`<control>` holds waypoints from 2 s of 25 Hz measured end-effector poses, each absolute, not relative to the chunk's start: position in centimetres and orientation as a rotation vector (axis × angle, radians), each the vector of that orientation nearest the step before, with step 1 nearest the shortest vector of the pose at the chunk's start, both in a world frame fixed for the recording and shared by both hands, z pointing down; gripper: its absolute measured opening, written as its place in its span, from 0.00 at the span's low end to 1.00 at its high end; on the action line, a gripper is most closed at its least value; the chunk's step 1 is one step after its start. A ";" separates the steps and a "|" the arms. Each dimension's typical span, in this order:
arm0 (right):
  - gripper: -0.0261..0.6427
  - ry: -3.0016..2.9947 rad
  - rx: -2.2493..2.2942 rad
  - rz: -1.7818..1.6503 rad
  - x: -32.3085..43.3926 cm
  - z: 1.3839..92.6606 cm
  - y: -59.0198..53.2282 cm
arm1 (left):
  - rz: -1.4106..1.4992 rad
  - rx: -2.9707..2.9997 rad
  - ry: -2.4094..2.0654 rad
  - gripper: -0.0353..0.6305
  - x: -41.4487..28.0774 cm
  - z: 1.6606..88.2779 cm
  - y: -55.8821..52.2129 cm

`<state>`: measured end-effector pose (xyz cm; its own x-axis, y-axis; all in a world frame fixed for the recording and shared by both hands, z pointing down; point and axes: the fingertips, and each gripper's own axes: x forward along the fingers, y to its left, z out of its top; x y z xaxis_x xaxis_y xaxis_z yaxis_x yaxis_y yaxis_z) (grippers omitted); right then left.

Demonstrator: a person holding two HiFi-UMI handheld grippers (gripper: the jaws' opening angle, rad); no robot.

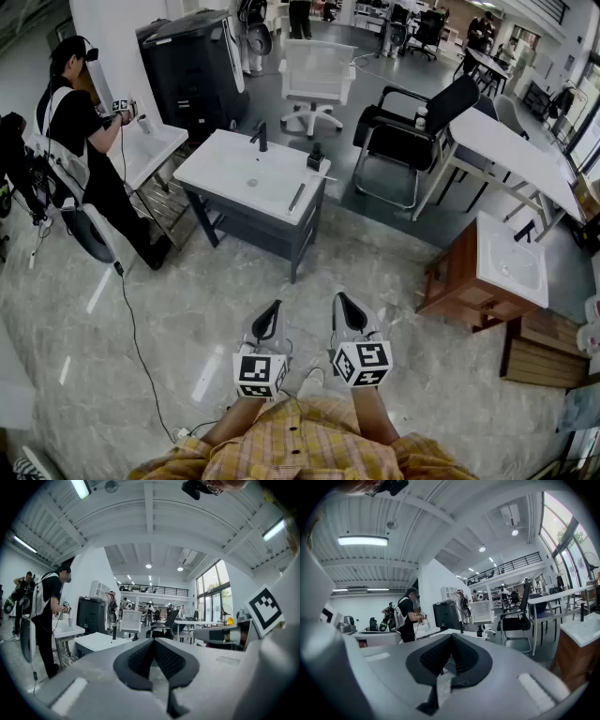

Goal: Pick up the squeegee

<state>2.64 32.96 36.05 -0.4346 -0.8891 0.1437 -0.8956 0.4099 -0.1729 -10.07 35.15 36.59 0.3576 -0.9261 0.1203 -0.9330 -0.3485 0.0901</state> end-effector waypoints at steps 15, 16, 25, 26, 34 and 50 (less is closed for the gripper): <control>0.03 -2.663 1.692 0.308 -0.4 34.2 37.1 | 0.030 2.501 -1.651 0.05 -12.7 36.1 39.1; 0.03 -2.658 1.694 0.312 -0.4 34.3 37.3 | 0.031 2.502 -1.645 0.05 -12.8 36.2 39.3; 0.03 -2.640 1.692 0.287 -1.1 35.0 35.6 | 0.032 2.514 -1.608 0.05 -13.0 36.8 37.5; 0.03 -2.642 1.688 0.287 -1.3 35.1 35.1 | 0.025 2.516 -1.601 0.05 -13.0 36.8 37.0; 0.03 -2.655 1.702 0.320 -1.4 36.3 27.4 | 0.093 2.526 -1.596 0.05 -13.0 38.0 30.0; 0.03 -2.650 1.680 0.391 1.4 37.3 3.2 | 0.206 2.463 -1.596 0.05 -10.8 40.0 5.8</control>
